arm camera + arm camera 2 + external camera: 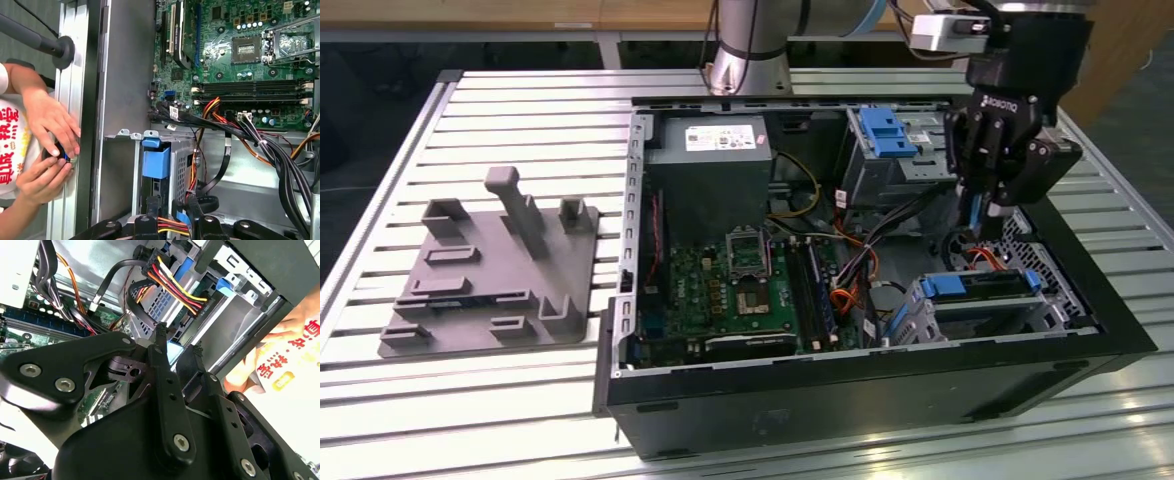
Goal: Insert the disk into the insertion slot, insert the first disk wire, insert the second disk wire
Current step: 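Insert the second disk wire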
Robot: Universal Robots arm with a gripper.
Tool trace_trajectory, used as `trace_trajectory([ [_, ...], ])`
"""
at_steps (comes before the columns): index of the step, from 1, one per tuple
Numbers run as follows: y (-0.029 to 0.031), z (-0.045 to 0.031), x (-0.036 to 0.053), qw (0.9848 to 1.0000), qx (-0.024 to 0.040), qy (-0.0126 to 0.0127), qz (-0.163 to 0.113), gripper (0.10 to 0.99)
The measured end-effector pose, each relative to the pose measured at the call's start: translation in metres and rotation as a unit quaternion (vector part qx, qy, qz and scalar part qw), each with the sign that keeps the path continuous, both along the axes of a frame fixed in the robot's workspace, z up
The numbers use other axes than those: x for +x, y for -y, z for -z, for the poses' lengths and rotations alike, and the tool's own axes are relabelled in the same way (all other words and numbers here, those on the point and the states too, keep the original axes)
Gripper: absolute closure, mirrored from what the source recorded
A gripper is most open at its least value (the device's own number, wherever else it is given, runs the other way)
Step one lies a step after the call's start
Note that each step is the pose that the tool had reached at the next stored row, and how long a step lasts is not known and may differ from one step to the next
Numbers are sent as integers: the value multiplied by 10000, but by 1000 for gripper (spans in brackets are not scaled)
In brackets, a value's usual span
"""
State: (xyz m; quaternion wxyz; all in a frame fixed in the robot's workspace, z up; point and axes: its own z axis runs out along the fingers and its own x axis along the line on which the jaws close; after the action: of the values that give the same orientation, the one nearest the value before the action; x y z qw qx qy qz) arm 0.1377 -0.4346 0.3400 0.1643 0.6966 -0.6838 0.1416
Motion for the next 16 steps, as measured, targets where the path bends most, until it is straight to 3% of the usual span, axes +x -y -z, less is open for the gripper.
trace_trajectory([
  [4,-2,32,-5,9998,-4,34,191,725],
  [11,-11,38,-9,9998,-28,38,215,725],
  [16,-12,57,-38,9998,-27,106,157,725],
])
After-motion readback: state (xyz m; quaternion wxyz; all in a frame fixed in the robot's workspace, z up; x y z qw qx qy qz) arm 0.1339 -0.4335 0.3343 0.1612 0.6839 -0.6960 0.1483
